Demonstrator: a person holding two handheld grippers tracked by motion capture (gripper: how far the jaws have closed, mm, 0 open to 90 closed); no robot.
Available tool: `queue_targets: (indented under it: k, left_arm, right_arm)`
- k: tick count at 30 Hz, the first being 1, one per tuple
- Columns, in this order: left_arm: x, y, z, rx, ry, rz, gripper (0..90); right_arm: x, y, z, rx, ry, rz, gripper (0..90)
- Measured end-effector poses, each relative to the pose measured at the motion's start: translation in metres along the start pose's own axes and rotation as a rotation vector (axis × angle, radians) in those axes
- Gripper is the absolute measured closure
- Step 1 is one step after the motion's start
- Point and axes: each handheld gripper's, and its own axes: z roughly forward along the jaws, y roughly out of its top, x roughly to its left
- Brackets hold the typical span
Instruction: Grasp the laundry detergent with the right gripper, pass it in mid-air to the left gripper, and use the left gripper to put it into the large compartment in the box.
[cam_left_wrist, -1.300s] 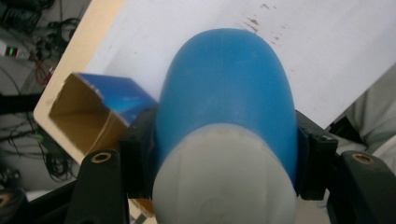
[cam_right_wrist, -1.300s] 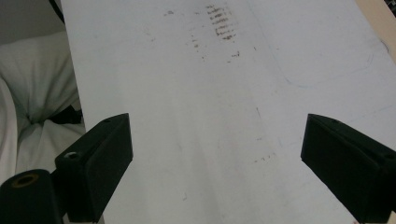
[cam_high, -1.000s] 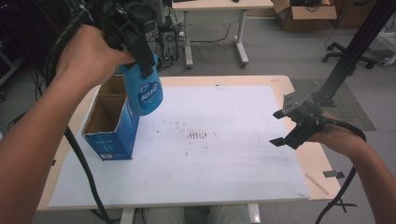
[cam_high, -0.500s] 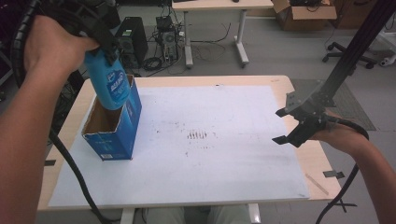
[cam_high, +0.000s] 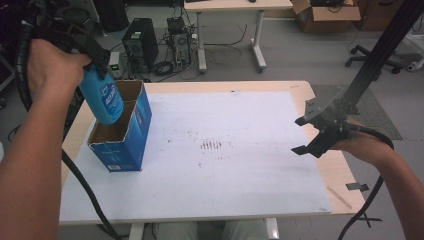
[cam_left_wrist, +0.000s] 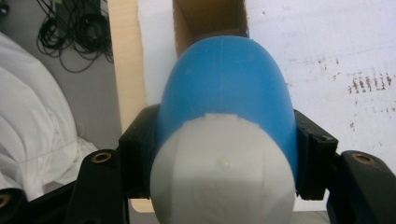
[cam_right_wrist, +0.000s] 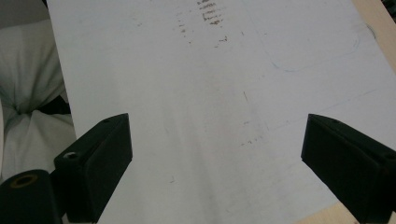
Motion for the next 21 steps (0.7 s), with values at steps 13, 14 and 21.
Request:
queue_targets:
  k: [13, 14, 21]
  left_arm:
    - [0.002, -0.003, 0.031, 0.012, 0.006, -0.018, 38.2]
    - [0.001, -0.003, 0.034, 0.014, 0.007, -0.02, 38.2]
    - [-0.003, -0.004, 0.051, 0.018, 0.004, -0.018, 38.2]
  right_arm:
    - [0.001, -0.005, -0.002, -0.005, -0.004, 0.01, 8.6]
    - [0.001, -0.005, -0.002, -0.005, -0.004, 0.01, 8.6]
    - [0.002, -0.007, -0.004, 0.019, -0.001, 0.012, 8.6]
